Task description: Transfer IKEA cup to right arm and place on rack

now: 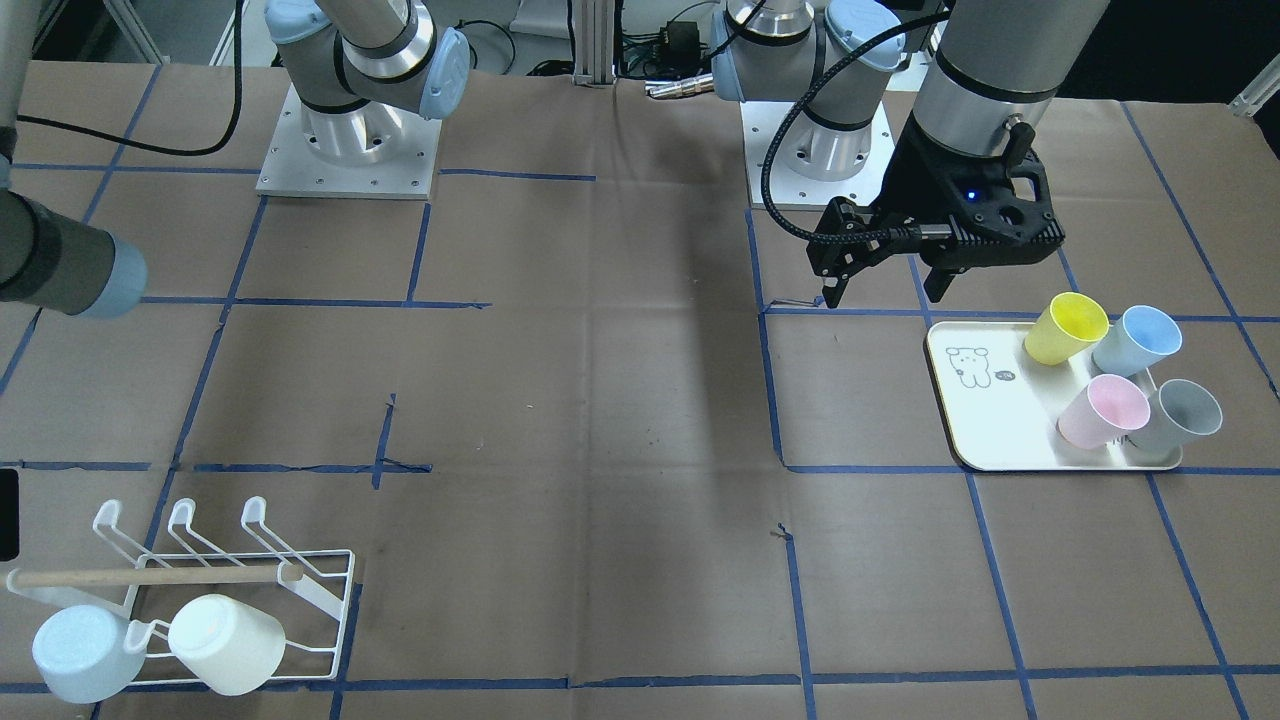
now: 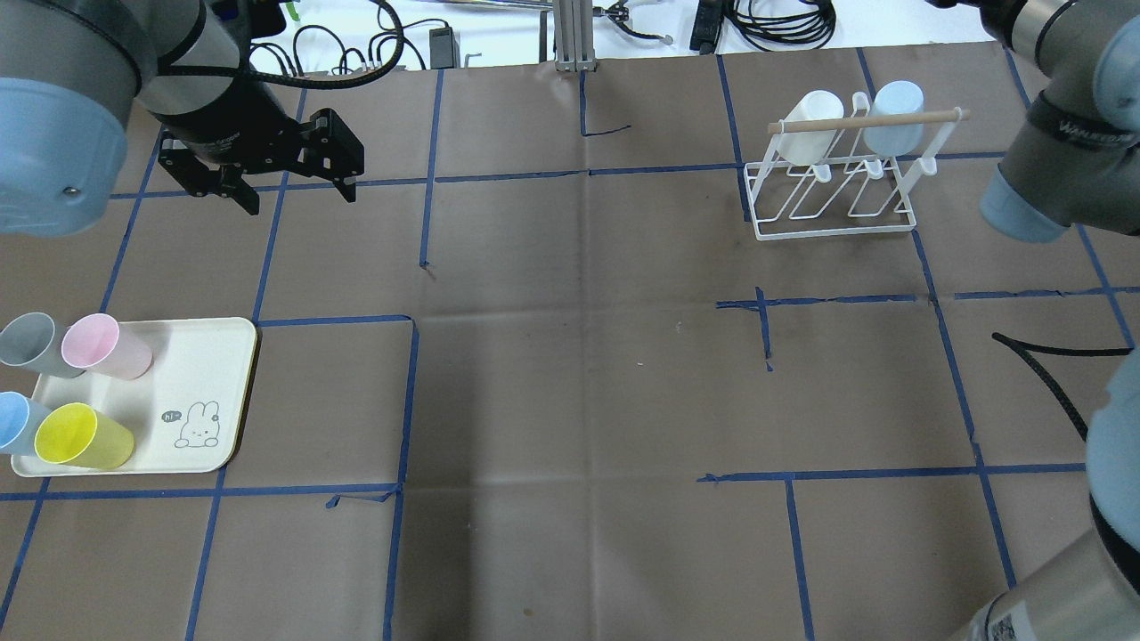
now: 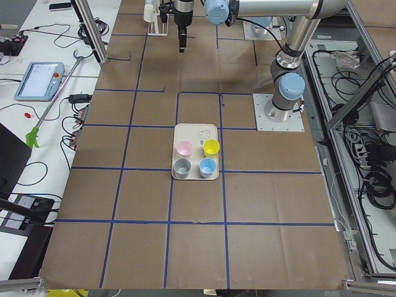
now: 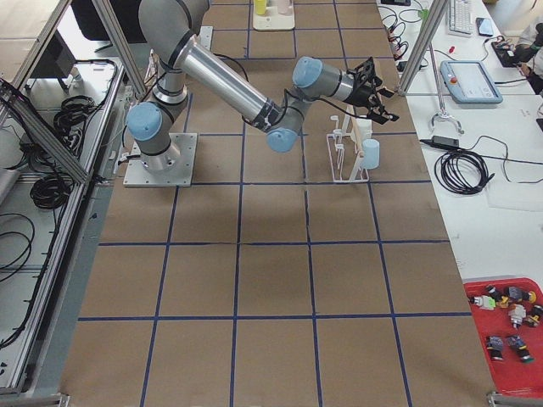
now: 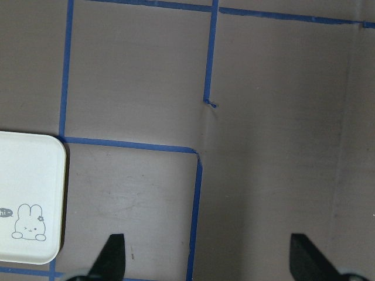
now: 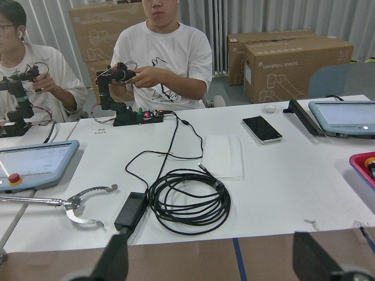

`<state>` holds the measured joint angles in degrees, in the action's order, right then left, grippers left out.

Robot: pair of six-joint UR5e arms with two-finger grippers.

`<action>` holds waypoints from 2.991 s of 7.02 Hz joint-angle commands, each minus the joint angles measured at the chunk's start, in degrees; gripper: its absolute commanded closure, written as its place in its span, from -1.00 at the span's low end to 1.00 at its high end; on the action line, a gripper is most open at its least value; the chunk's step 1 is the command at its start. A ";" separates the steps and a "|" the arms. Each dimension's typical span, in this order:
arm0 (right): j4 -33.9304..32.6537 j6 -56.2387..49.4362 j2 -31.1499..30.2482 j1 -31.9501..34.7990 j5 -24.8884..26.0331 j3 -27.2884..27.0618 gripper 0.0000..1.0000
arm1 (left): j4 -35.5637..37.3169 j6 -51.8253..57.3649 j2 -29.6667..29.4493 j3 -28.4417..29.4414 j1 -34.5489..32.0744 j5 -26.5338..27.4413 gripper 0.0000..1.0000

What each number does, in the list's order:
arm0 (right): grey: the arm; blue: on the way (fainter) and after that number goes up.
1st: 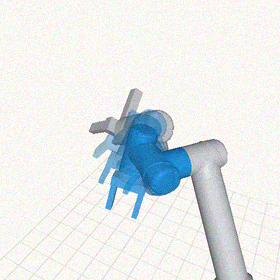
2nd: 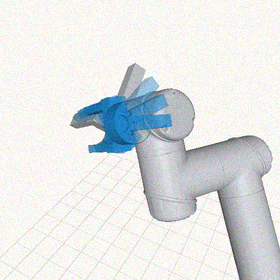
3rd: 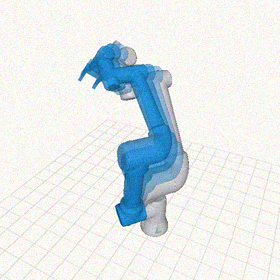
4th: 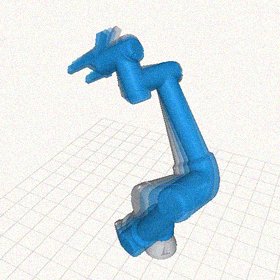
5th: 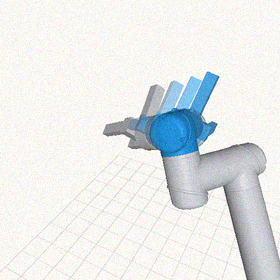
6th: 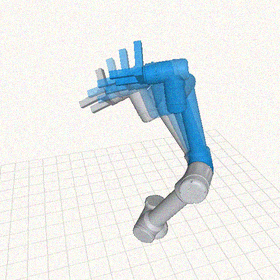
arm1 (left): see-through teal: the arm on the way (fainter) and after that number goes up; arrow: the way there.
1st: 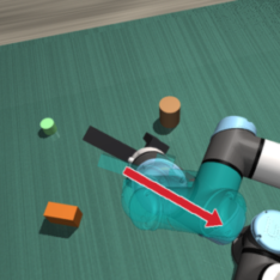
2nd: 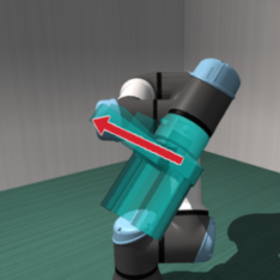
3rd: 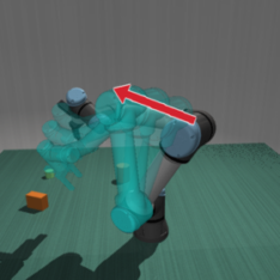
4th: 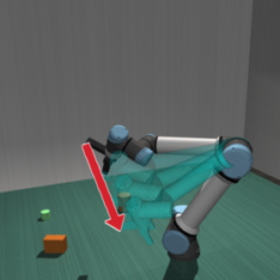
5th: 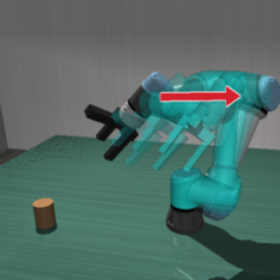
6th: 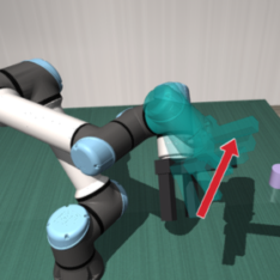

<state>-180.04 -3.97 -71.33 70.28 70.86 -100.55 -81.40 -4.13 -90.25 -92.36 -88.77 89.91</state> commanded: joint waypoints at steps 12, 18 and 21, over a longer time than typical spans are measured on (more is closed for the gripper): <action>96.73 4.38 -17.26 20.32 21.07 15.22 -1.00 | -0.17 0.00 -0.45 -0.45 0.00 0.09 -1.00; 91.19 4.80 -19.64 21.30 18.88 10.46 -1.00 | -0.08 0.00 -0.81 -0.45 0.00 0.09 -1.00; 91.27 5.02 -19.55 21.39 17.66 10.29 -1.00 | -0.25 0.00 -0.81 -0.28 0.00 0.09 -1.00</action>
<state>-88.77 1.00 -90.94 91.64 89.37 -90.22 -81.57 -4.13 -91.06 -92.71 -88.77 90.00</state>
